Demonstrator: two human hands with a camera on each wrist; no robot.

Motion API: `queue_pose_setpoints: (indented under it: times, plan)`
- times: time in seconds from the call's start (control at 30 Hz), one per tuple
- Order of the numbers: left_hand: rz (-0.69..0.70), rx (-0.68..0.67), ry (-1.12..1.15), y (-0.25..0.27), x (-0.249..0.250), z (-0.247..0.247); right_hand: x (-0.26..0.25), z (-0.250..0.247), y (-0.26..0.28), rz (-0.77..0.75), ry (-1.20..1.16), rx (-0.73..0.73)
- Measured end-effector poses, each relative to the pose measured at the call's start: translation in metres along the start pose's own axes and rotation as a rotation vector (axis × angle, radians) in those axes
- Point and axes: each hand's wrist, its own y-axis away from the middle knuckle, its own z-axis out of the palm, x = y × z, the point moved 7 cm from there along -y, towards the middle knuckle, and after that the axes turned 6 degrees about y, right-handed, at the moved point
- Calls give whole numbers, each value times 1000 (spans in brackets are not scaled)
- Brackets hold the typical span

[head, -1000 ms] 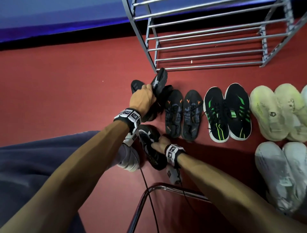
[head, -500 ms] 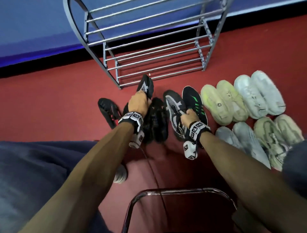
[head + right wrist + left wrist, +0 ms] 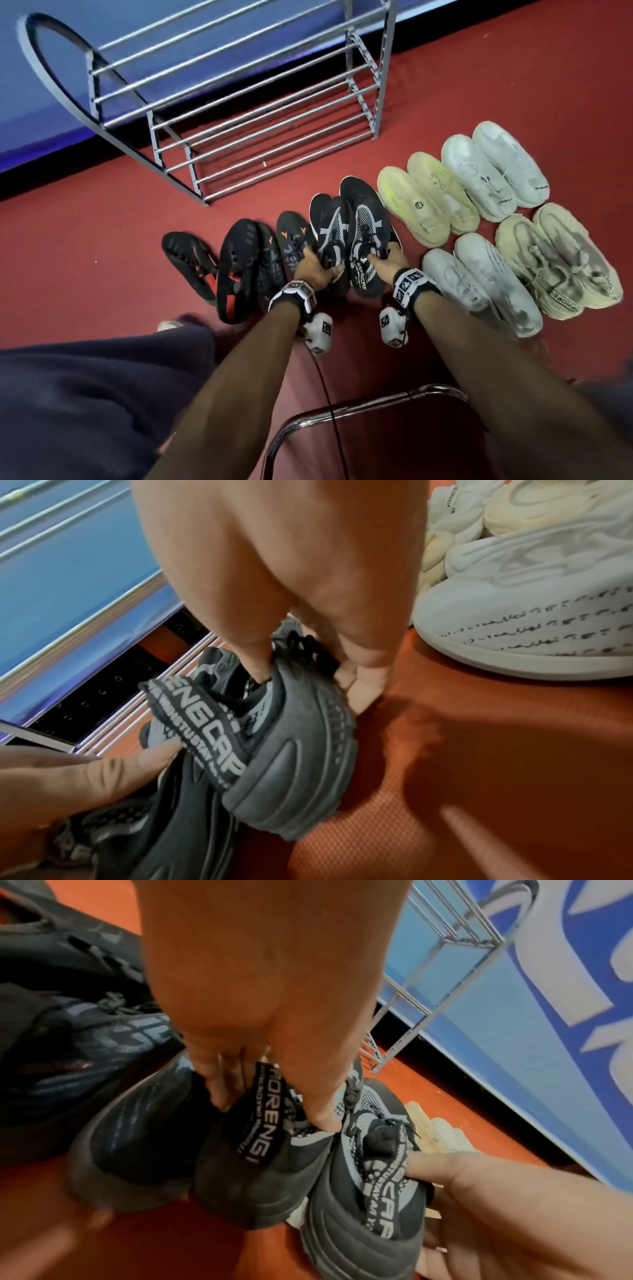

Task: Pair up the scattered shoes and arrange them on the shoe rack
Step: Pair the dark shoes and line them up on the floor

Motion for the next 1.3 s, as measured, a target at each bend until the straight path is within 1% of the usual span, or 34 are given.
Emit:
queue_pose_setpoints:
  times: [0.07,0.17,0.2,0.27,0.33,0.37,0.43,0.53,0.57,0.6,0.67,0.7,0.77,0.83,0.87,0.9,0.97,1.0,1.03,1.07,1.1,1.13,1.2,1.23,1.3]
  plan:
    - [7,-60,66,-15,-18,16,6,2,0,-12,-16,21]
    - [51,-173,253,-3,-15,28,6,7,-1,-53,-94,-25]
    - [66,-183,319,6,-7,27,3,6,1,-61,-122,-40]
    - [81,-155,396,20,-1,21,7,5,-1,-53,-175,-80]
    - [45,-178,425,37,-2,21,17,-1,-2,-56,-199,-119]
    - [9,-224,436,47,-4,24,29,-3,-8,-48,-223,-148]
    - [-45,-328,454,67,-12,35,46,-14,-2,2,-215,-225]
    - [-29,-421,462,93,-22,58,63,-29,21,41,-84,-367]
    - [-27,-441,453,100,-26,70,71,-34,27,55,-39,-389]
    - [-51,-467,445,108,-32,83,81,-40,33,65,57,-389]
    - [-145,-481,407,123,-48,105,101,-47,40,80,261,-384]
    - [-165,-505,418,134,-49,114,110,-50,43,111,329,-384]
    - [-219,-562,494,148,-53,133,120,-53,49,127,516,-406]
    - [-353,-577,536,160,-57,144,125,-50,54,89,694,-429]
    - [-389,-568,547,163,-56,147,127,-50,56,70,741,-414]
    - [-392,-548,533,162,-57,147,131,-49,58,83,764,-394]
    - [-347,-524,501,156,-54,148,133,-53,53,83,767,-272]
    - [-335,-520,493,153,-55,149,130,-53,54,70,753,-252]
    - [-331,-524,484,151,-56,150,128,-51,51,59,716,-262]
    - [-327,-533,475,149,-57,152,128,-48,49,49,700,-305]
    - [-335,-557,472,149,-56,152,127,-47,47,48,692,-300]
    - [-346,-582,473,149,-56,153,124,-49,47,35,700,-251]
    - [-385,-623,455,149,-59,153,122,-56,50,24,699,-105]
    - [-406,-630,443,151,-62,151,123,-55,50,30,703,-65]
    - [-439,-628,433,150,-70,153,123,-54,51,25,699,-50]
